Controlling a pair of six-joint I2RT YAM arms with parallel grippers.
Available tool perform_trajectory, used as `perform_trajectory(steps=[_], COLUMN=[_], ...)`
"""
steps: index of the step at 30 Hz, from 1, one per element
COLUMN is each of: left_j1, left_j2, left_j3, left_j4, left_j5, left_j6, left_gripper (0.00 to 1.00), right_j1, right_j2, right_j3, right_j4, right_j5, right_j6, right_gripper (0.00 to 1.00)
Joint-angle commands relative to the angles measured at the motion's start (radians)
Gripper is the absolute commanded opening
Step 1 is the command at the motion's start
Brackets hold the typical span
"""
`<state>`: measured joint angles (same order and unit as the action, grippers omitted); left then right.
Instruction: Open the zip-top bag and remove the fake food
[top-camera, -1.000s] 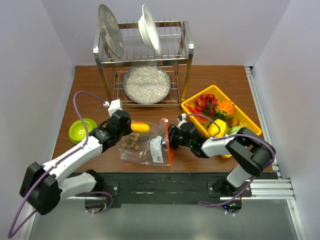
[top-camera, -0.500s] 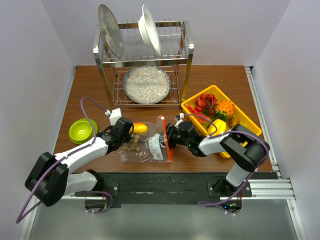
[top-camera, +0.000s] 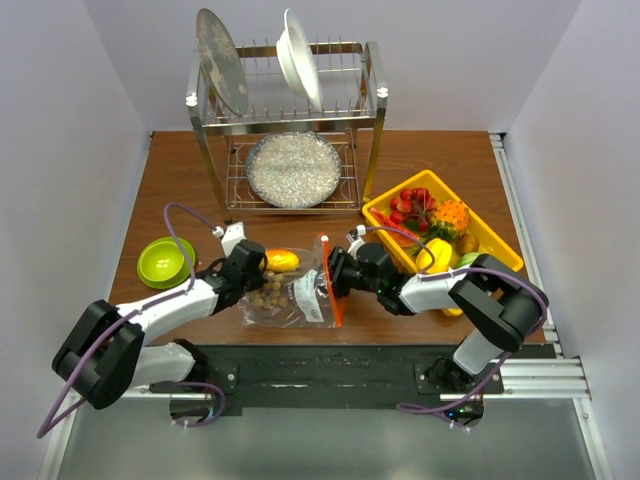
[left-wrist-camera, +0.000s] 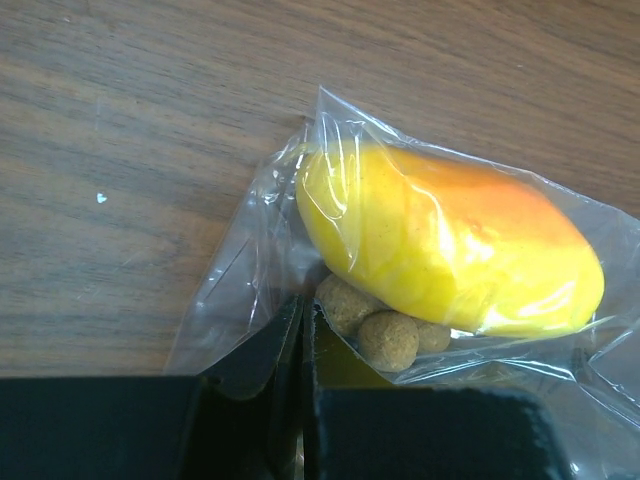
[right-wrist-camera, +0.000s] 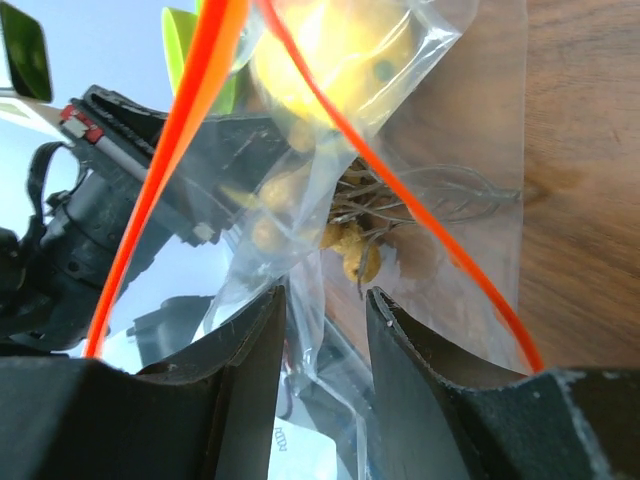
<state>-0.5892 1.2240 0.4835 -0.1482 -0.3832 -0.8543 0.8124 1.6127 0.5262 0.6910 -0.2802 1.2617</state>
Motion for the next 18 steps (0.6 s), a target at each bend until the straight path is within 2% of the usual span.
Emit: perform_trajectory(steps=[1,11,15,18], left_j1=[0.005,0.005,0.005,0.005], left_j2=[0.012,0.009,-0.004,-0.018], left_j3=[-0.026,-0.043,-0.049,-0.059], left_j4=[0.042,0.055,0.039,0.033], left_j5=[0.030,0.073,0.067,0.069], left_j6=[-0.017,-0.019,-0.015,-0.015], left_gripper=[0.07,0.05,0.05,0.05], right_j1=[0.008,0.007,0.001,-0.005], right_j2=[0.013,0.052,-0.032,-0.123], right_j3=[0.028,-0.029,-0.090,-0.104], right_j4=[-0.016,-0.007,-0.067,-0.186], right_j5=[0.010,0.128,0.228,0.289], right_j6=[0.002,0.079,0.094,0.077], right_gripper=[0.42,0.40,0.41,0.43])
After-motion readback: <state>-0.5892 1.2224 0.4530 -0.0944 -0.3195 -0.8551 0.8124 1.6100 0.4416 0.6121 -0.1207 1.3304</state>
